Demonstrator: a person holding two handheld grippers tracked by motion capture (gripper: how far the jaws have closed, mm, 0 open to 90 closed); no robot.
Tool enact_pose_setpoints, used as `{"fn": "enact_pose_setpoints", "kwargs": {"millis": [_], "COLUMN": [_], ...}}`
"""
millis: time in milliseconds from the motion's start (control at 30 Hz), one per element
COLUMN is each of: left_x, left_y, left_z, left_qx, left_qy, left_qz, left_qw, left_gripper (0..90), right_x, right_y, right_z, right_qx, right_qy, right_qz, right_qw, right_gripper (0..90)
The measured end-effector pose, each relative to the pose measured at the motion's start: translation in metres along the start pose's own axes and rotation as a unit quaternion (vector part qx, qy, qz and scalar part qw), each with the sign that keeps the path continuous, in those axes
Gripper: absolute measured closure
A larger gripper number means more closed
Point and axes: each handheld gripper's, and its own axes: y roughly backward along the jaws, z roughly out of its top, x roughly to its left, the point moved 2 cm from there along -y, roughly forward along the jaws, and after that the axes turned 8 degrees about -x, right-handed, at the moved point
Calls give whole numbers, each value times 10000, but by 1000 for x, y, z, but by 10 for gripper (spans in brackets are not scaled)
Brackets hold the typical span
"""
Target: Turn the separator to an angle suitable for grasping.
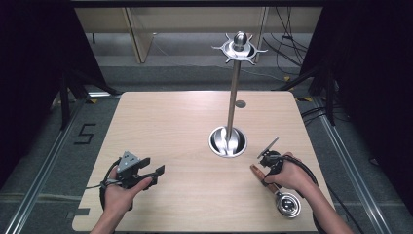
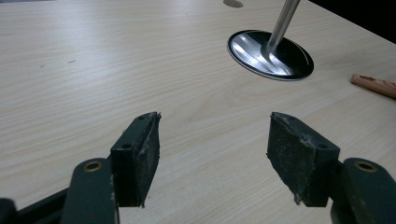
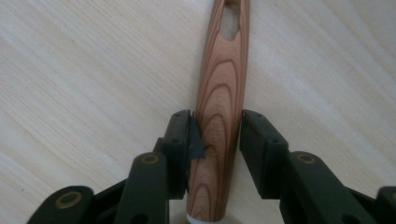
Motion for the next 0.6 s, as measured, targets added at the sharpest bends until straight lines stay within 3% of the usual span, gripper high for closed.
{"fn": "enact_pose_setpoints", "kwargs": {"millis": [67,100,200,300,367,400,433,533,600], "left_x": [0,0,0,0,0,0,0,0,1], "left_y": [0,0,0,0,0,0,0,0,0], "left_z": [0,0,0,0,0,0,0,0,0], "left_qx": [41,47,43,53,52,54,63,64,66], "left_qy": [-35,-22,-27,-40,-43,-65,-73,-72,-77], "left_qz": [32,45,31,27,19,17,21,18,15], "left_qw": [10000,10000,10000,10000,10000,10000,10000,10000,9999], "left_gripper": [340,340,340,340,340,340,341,342,342], "right_x": [2,1,3,3,5,3,5,1,2], "right_y": [0,-1,-2,-3,-2,-4,-4,-6,-7], "right_z": [1,1,0,2,2,2,3,3,3], "right_qx": [121,57,126,141,184,138,189,152,174], "right_qy": [-50,92,4,133,10,283,185,400,355], "right_qz": [-7,-44,-16,-46,-67,-88,-104,-97,-106], "right_qw": [9999,9999,9999,9998,9998,9995,9996,9990,9992], "right_gripper": [648,648,649,650,650,650,651,652,655]}}
